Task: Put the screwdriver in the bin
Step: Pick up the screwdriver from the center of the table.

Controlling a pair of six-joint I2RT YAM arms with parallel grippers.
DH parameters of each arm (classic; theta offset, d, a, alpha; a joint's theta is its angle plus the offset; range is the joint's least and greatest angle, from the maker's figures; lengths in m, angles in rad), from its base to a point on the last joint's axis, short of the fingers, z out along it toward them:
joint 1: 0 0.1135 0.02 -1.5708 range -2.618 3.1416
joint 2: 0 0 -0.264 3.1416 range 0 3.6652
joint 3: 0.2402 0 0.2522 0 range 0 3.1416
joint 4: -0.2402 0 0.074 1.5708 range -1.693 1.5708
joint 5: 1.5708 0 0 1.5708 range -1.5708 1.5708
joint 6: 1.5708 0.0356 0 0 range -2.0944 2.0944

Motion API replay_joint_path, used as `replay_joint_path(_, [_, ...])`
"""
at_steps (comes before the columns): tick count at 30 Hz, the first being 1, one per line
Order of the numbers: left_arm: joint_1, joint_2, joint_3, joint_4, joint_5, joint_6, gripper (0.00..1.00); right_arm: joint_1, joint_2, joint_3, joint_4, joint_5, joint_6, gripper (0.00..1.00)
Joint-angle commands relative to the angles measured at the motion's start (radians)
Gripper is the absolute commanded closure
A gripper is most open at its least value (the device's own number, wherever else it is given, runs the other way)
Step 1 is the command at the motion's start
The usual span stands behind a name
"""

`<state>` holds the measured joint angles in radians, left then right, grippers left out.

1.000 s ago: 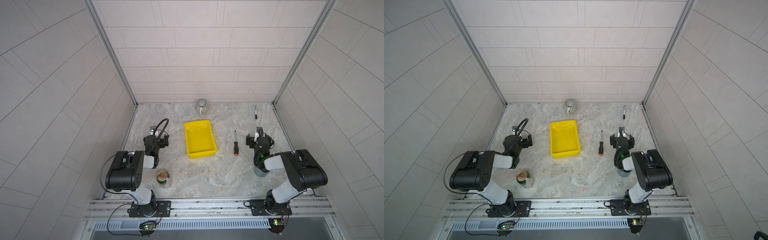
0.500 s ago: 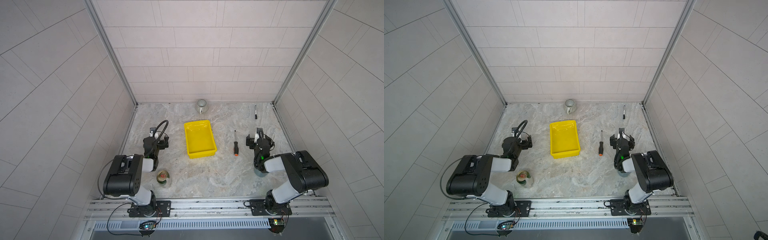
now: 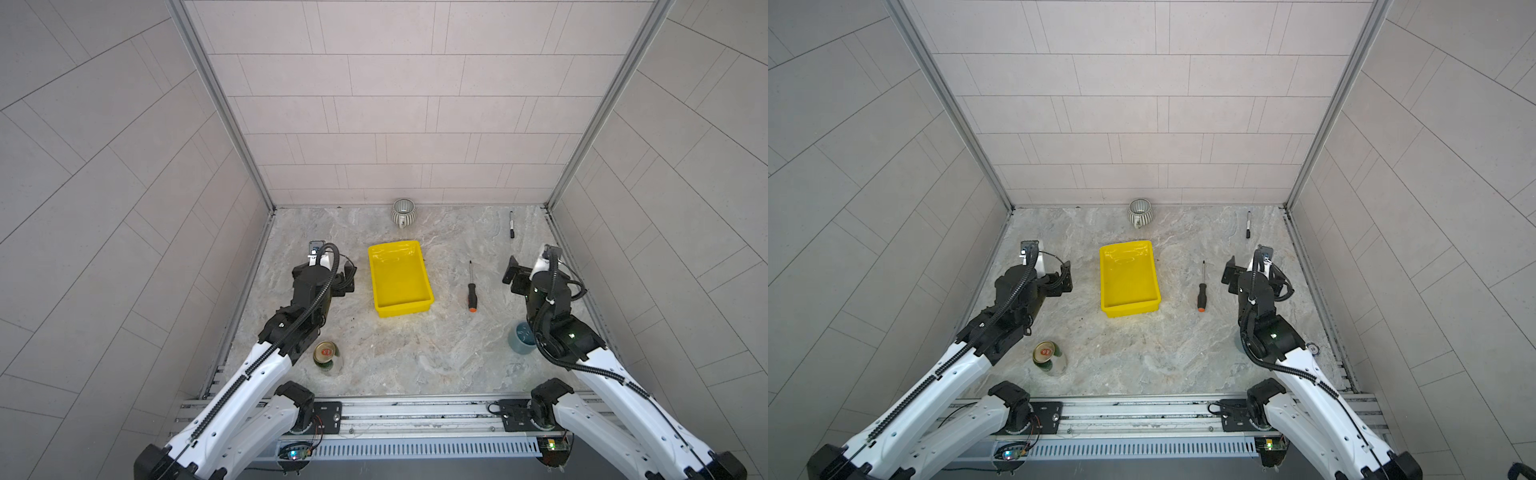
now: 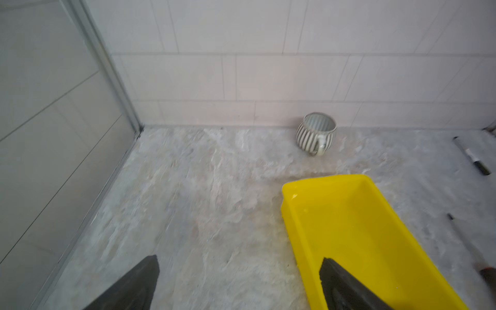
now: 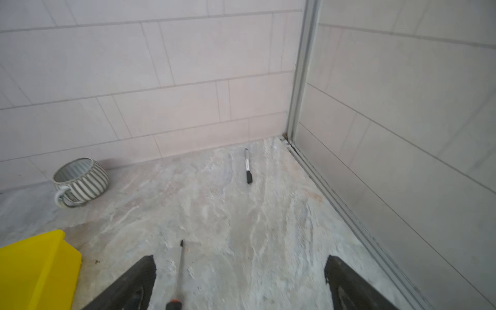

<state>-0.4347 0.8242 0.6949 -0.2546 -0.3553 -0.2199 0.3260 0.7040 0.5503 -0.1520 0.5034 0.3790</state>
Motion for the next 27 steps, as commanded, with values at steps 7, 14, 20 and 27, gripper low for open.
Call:
replay_joint_path(7, [0.013, 0.089, 0.017, -0.209, -0.010, -0.100, 0.00, 0.019, -0.116, -0.193, -0.155, -0.080, 0.118, 0.01])
replay_joint_path(14, [0.020, 0.074, 0.008, -0.219, -0.046, -0.127, 0.00, 0.022, -0.117, -0.182, -0.160, -0.072, 0.117, 0.01])
replay_joint_path(20, [0.065, 0.054, -0.041, -0.224, -0.175, -0.236, 0.00, 0.027, 0.029, 0.018, -0.352, -0.004, 0.158, 0.01])
replay_joint_path(27, [0.436, 0.154, -0.093, -0.167, 0.065, -0.329, 0.00, 0.008, 0.273, 0.213, -0.405, -0.153, 0.172, 0.01])
